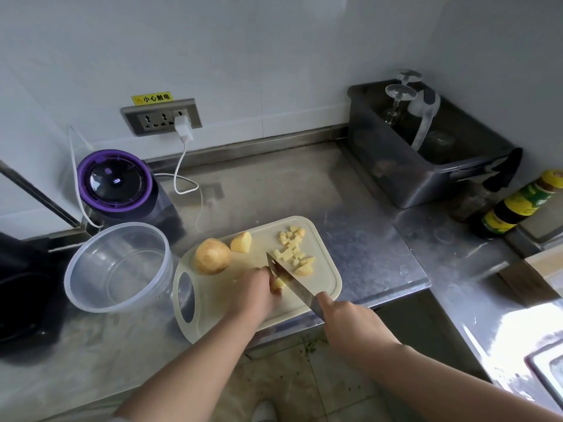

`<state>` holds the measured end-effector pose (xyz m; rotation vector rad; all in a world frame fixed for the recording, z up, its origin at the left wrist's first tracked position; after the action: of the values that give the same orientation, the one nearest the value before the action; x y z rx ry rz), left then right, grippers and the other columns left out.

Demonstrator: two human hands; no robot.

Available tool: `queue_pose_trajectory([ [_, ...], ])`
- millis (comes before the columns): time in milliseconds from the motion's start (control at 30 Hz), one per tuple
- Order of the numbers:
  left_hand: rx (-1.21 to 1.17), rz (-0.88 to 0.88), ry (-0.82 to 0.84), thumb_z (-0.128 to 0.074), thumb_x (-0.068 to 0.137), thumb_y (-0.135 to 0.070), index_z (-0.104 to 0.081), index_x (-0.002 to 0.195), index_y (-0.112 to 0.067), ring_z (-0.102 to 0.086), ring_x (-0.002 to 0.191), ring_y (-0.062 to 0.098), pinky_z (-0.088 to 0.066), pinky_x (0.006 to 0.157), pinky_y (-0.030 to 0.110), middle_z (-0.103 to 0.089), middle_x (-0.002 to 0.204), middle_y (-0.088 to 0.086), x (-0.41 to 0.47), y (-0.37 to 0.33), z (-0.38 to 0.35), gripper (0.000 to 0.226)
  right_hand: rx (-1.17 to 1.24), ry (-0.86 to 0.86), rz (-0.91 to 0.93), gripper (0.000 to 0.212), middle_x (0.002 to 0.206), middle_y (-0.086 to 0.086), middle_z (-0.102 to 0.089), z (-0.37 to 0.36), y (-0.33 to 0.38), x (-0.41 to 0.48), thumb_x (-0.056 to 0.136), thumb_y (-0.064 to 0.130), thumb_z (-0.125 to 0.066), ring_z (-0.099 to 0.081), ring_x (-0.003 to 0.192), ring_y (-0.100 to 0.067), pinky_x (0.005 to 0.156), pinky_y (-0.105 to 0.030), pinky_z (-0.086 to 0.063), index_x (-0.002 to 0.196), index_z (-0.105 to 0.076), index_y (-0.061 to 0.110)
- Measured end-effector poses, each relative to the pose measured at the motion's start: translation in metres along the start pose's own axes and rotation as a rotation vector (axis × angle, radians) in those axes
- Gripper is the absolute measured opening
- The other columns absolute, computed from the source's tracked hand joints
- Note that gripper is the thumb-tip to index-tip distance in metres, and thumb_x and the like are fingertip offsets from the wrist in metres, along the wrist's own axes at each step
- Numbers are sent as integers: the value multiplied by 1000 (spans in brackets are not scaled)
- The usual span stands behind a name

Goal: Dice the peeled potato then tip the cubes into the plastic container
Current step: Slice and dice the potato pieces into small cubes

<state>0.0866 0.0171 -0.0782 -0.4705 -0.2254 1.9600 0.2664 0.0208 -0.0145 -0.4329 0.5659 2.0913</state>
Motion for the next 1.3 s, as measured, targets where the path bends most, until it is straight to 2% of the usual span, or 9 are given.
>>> queue_pose_trajectory([
  [133,5,-2,-8,-61,87,-29,-65,103,-17,-63,89,19,-49,71,27,-66,99,1,1,1,-1,20,5,-5,13,39,69,-1,-46,-1,3,0,87,-3,-36,-43,54,-16,49,-30,-35,119,-36,20],
  [333,35,0,-8,-62,87,-29,-65,102,-18,-63,89,18,-48,72,26,-66,99,0,2,0,-3,19,11,38,11,47,73,-3,-49,-8,3,3,88,-5,-38,-48,61,-18,53,-31,-38,129,-34,19],
  [500,48,-10,-23,-66,85,-21,-62,108,-15,-61,95,20,-52,81,30,-63,105,2,1,1,-5,24,-14,90,-13,56,71,1,-45,-20,8,7,97,3,-42,-44,57,-8,46,-20,-34,146,-20,20],
  [700,18,-38,-24,-65,85,-32,-62,106,-19,-62,95,18,-52,79,30,-62,105,-1,6,0,-7,25,-8,35,-28,38,77,-2,-52,-3,-6,13,94,2,-42,-58,69,-18,58,-30,-47,125,-33,23],
  [833,9,-24,-21,-64,85,-28,-65,104,-22,-63,93,19,-49,75,27,-64,105,-2,27,-4,-1,21,-27,-57,-25,42,86,-4,-62,22,-19,24,96,1,-41,-61,67,-19,65,-32,-55,130,-30,22],
  [933,-81,-6,-32,-62,85,-22,-62,96,-19,-63,90,20,-52,78,31,-65,101,-1,46,-8,4,12,-35,-99,-6,32,75,2,-53,35,-30,27,101,8,-39,-53,59,-13,49,-21,-40,128,-32,23],
  [1067,-308,37,-5,-62,86,-8,-60,101,-14,-64,92,18,-50,82,28,-67,100,1,51,-2,8,16,-123,-51,59,26,75,9,-45,42,-43,20,103,14,-41,-42,55,-4,45,-16,-27,126,-38,26],
  [1167,-400,-7,-1,-57,89,1,-60,104,-13,-62,97,15,-49,85,24,-63,104,-1,39,13,21,21,-176,19,107,33,90,7,-56,38,-50,22,100,9,-42,-50,63,-7,52,-17,-31,126,-43,29],
  [1300,-324,-62,34,-52,93,-1,-61,113,-12,-60,101,10,-42,83,15,-63,108,-3,18,38,39,24,-245,30,130,37,106,3,-66,35,-54,46,102,13,-40,-64,87,-19,68,-30,-51,132,-41,33],
])
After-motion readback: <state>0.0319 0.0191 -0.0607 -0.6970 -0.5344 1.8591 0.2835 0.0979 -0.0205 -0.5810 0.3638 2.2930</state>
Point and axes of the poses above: each hand's wrist, its own x-axis towards the middle knuckle, its own z-axis out of the back of the hand, y = z × x, the point moved 3 cm from there along x, towards the middle knuckle
